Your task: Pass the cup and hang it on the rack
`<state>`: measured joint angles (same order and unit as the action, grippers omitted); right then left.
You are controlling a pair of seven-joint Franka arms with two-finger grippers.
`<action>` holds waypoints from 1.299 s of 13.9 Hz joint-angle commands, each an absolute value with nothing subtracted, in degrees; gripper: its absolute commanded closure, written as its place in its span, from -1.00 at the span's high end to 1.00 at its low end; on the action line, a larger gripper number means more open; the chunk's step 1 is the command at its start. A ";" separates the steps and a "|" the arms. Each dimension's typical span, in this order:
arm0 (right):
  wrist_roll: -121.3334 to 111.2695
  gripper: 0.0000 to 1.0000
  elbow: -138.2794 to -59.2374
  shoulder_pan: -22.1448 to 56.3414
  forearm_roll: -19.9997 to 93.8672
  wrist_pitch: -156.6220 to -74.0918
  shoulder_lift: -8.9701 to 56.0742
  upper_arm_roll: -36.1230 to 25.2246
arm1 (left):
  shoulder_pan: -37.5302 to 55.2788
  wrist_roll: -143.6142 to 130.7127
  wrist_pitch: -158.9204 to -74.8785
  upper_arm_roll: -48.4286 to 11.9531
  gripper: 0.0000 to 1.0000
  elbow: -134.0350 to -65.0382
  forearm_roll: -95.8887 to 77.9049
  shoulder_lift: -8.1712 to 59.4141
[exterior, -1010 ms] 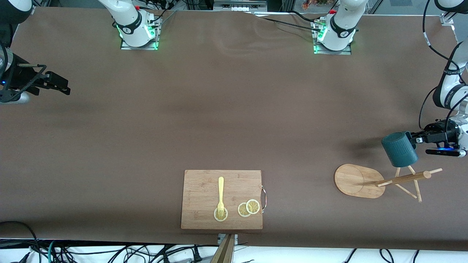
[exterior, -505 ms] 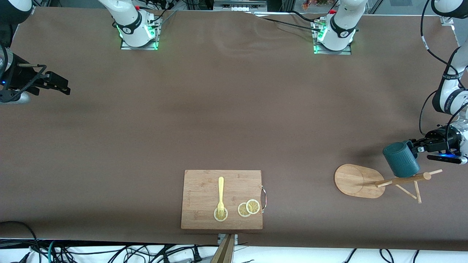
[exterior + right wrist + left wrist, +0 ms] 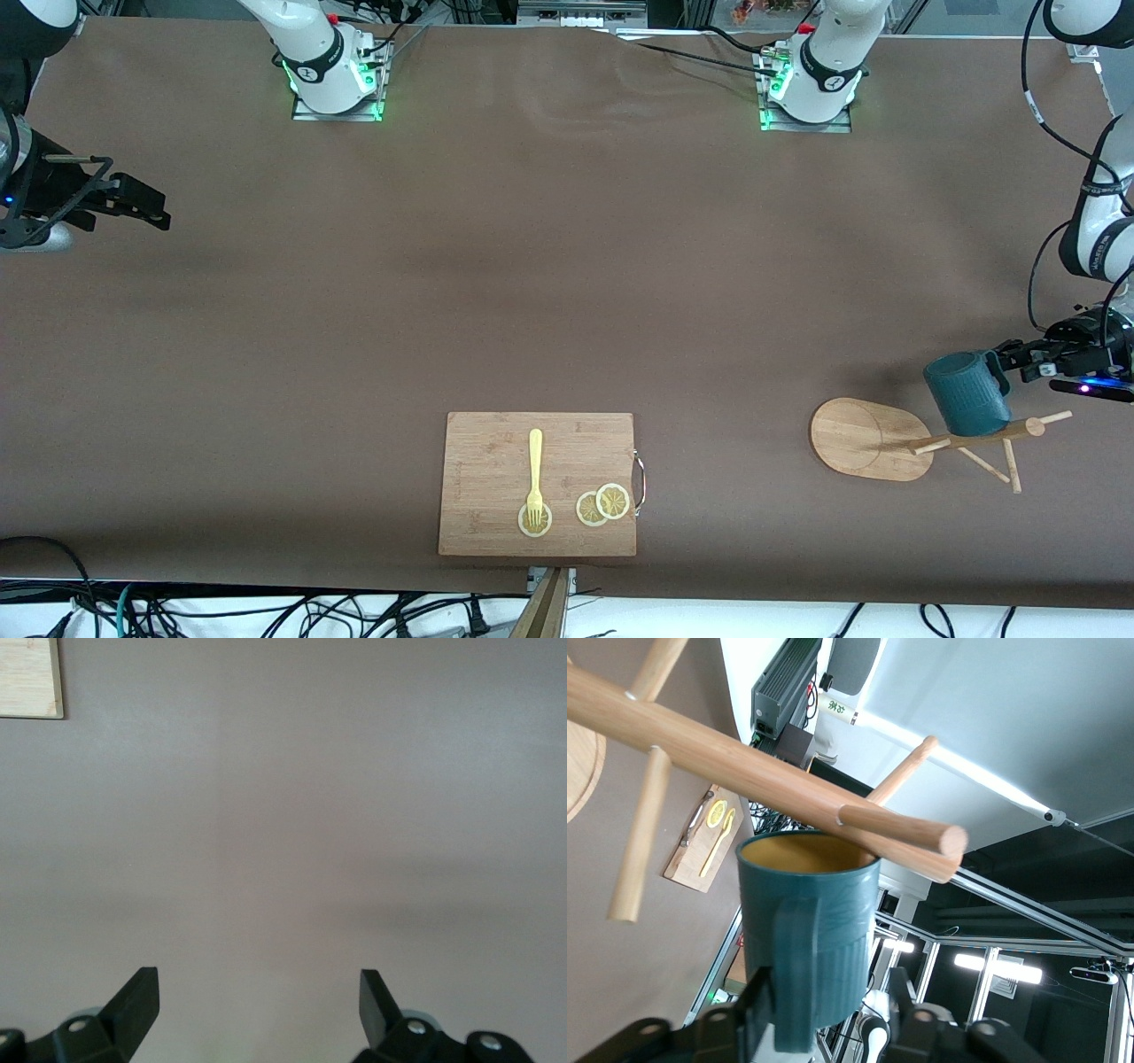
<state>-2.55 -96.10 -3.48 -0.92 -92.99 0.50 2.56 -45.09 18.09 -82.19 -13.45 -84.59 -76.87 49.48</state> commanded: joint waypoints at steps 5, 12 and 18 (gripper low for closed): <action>-1.93 1.00 -95.27 -3.34 -0.70 -92.29 0.53 2.55 | -45.26 20.99 -81.21 -10.28 1.00 -84.19 -69.62 43.18; -1.93 1.00 -95.27 -3.34 -0.70 -92.20 0.61 2.55 | -44.47 27.33 -81.21 -8.09 1.00 -88.15 -48.03 24.81; -2.11 1.00 -95.27 -3.60 -0.79 -92.20 0.70 2.02 | -21.39 29.10 -81.30 6.32 1.00 -88.85 -31.32 7.85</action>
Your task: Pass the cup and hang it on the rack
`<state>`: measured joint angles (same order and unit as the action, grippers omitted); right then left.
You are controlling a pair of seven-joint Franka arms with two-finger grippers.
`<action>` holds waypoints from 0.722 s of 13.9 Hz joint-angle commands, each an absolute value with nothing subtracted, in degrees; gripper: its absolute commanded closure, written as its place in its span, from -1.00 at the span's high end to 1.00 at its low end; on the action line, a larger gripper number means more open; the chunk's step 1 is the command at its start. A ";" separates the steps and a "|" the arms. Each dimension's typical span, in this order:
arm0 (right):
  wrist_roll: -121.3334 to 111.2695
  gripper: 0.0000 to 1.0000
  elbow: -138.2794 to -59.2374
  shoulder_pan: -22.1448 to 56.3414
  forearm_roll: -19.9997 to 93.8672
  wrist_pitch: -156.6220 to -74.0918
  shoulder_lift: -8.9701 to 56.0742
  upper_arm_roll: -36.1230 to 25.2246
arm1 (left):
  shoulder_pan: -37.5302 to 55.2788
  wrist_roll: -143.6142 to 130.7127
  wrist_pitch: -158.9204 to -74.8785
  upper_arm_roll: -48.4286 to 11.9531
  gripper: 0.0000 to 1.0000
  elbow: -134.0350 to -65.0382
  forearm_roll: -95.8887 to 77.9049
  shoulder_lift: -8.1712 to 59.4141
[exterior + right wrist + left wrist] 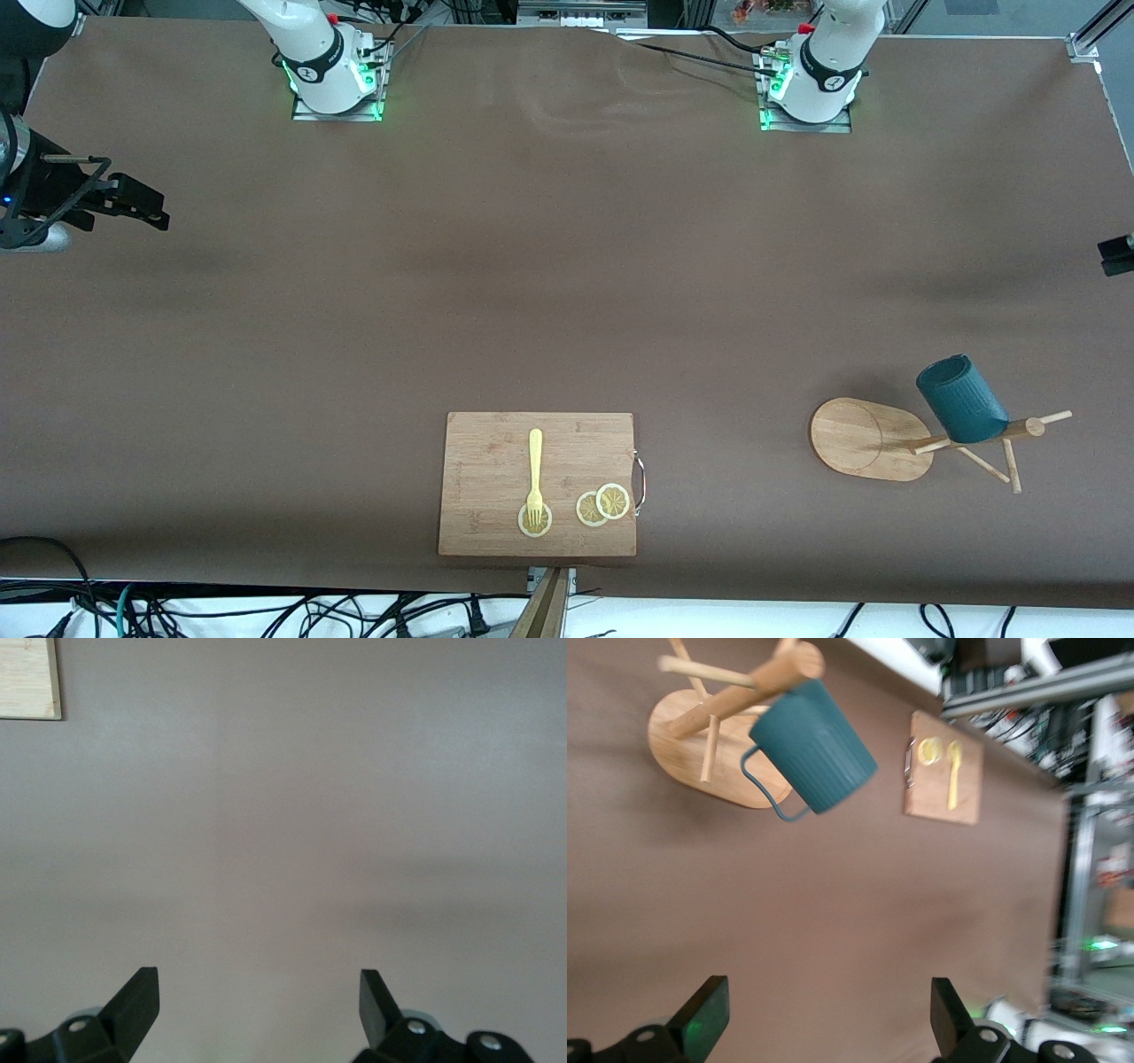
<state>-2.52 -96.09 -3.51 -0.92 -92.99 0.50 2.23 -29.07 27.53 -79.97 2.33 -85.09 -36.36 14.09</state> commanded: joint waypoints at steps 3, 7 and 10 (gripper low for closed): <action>-2.20 1.00 -95.27 -3.52 -0.79 -92.20 0.62 2.02 | -11.73 19.99 -81.74 6.85 1.00 -91.84 -22.79 -0.24; -2.29 1.00 -95.27 -3.69 -0.79 -92.20 0.62 2.02 | -2.57 11.79 -81.91 6.94 1.00 -94.91 -11.27 -5.27; -2.46 1.00 -95.27 -3.69 -0.79 -92.20 0.62 1.93 | -1.06 10.47 -86.20 6.59 1.00 -99.12 -6.07 -5.88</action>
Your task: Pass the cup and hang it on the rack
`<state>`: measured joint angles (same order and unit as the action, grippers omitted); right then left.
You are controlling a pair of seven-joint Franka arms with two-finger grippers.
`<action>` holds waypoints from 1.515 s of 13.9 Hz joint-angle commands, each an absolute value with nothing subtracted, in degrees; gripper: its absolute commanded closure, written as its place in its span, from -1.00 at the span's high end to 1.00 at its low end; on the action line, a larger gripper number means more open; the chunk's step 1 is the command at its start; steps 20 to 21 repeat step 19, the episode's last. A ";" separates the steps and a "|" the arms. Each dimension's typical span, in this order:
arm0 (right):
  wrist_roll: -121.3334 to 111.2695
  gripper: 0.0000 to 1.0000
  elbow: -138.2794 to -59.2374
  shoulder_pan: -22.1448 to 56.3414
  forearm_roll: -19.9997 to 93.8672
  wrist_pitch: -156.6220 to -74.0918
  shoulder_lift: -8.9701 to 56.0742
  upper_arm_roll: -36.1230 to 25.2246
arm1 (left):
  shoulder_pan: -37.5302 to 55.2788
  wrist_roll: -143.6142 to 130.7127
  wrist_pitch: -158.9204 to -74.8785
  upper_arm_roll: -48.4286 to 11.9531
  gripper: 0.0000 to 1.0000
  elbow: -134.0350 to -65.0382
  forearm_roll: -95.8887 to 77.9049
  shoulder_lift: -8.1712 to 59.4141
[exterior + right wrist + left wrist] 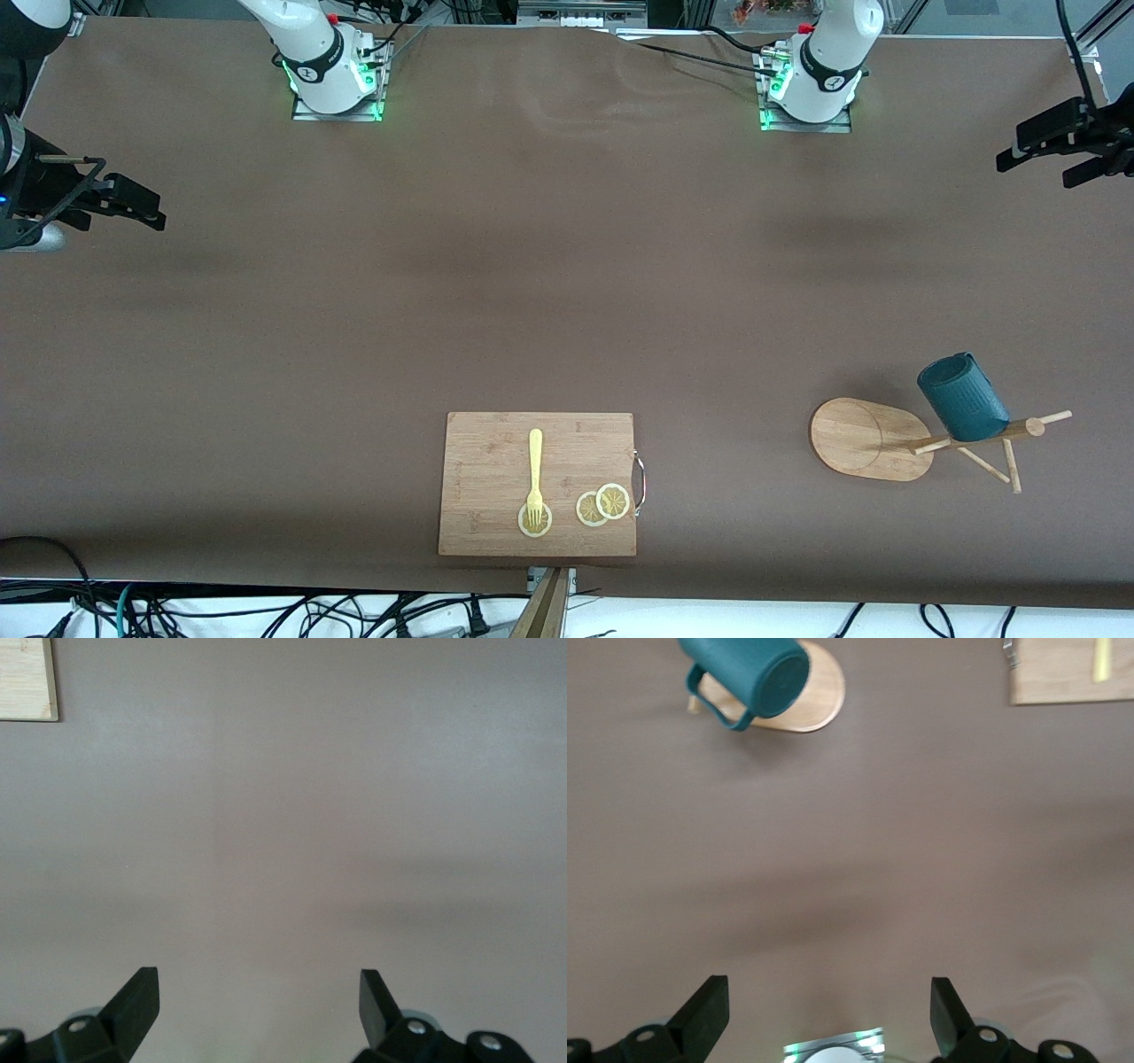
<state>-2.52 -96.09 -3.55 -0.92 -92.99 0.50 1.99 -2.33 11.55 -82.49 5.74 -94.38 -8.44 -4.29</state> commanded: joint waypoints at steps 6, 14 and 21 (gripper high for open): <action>-2.55 1.00 -95.36 -3.78 -0.79 -91.85 0.53 1.93 | -2.55 -0.16 -90.35 -0.60 1.00 -103.36 0.17 -6.68; -2.29 1.00 -95.27 -3.78 -0.79 -89.56 0.44 1.93 | -2.99 -2.64 -92.19 -0.79 1.00 -101.43 -1.67 -6.24; -2.11 1.00 -95.27 -3.78 -0.79 -88.51 0.35 2.02 | -3.78 -2.64 -92.37 -0.79 1.00 -100.90 -3.42 -6.15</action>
